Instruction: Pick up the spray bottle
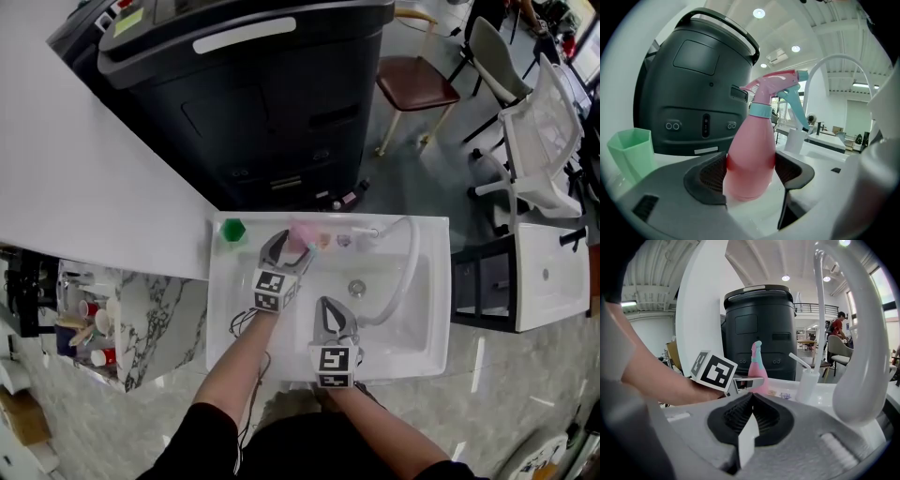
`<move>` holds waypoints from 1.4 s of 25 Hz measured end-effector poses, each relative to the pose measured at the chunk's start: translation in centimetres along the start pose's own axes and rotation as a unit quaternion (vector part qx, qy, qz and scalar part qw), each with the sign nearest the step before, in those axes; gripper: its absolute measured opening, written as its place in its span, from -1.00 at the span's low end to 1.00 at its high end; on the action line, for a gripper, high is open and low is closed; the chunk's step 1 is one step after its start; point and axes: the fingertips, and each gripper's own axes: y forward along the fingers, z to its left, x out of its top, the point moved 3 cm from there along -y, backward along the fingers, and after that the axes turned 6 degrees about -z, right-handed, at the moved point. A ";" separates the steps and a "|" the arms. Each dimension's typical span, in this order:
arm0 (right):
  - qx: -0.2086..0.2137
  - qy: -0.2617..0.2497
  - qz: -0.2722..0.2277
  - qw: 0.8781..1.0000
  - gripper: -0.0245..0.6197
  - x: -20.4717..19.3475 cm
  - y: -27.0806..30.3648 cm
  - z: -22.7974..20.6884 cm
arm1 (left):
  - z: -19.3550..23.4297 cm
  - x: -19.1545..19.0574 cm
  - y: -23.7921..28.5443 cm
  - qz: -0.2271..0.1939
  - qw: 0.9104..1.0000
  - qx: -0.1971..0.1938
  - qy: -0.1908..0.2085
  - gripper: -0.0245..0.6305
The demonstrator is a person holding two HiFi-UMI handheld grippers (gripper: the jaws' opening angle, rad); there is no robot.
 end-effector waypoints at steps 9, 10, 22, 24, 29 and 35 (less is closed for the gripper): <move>0.003 -0.005 -0.003 1.000 -0.93 0.1 -1.3 0.1 | -0.5 0.4 -4.2 0.003 1.000 0.017 0.004 0.09; 0.003 -0.005 -0.003 1.000 -0.93 0.2 -1.7 0.2 | -0.7 0.6 -5.1 0.003 1.000 0.021 0.002 0.09; 0.002 0.015 -0.021 1.000 -0.93 0.7 -8.3 3.5 | -5.6 2.7 -19.6 -0.001 0.998 0.062 -0.027 0.09; 0.003 0.018 -0.021 1.000 -0.93 0.5 -9.8 4.5 | -6.6 2.9 -22.1 0.000 0.998 0.063 -0.026 0.09; 0.002 0.020 -0.036 0.999 -0.93 1.5 -13.3 6.5 | -8.7 4.2 -27.4 0.000 0.998 0.061 -0.003 0.09; -0.020 0.018 -0.069 0.997 -0.93 3.9 -18.4 6.7 | -11.2 6.5 -32.8 -0.017 0.997 0.071 -0.004 0.09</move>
